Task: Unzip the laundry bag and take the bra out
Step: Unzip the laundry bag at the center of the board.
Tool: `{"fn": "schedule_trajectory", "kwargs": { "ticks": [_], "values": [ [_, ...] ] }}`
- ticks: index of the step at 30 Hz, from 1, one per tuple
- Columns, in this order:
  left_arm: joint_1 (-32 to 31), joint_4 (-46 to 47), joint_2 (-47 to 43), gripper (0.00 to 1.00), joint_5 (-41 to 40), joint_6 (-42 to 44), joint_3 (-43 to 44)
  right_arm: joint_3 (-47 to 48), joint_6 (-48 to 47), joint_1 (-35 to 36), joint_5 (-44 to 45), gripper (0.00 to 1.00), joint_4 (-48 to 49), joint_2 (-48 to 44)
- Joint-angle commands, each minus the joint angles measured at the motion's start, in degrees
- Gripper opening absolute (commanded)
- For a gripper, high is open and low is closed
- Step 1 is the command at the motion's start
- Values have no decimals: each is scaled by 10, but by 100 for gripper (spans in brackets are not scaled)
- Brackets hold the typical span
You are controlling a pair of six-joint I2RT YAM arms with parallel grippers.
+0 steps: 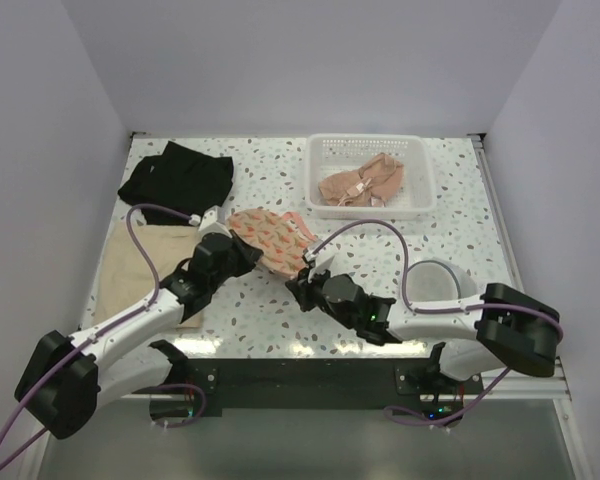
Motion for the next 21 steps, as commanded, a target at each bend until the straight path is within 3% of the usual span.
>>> {"fn": "schedule_trajectory", "kwargs": {
  "ticks": [1,21],
  "values": [
    [12,23,16,0,-84,44,21,-24,5,5,12,0,-34,-43],
    [12,30,36,0,-97,76,26,-92,36,5,44,0,-83,-129]
  ]
}}
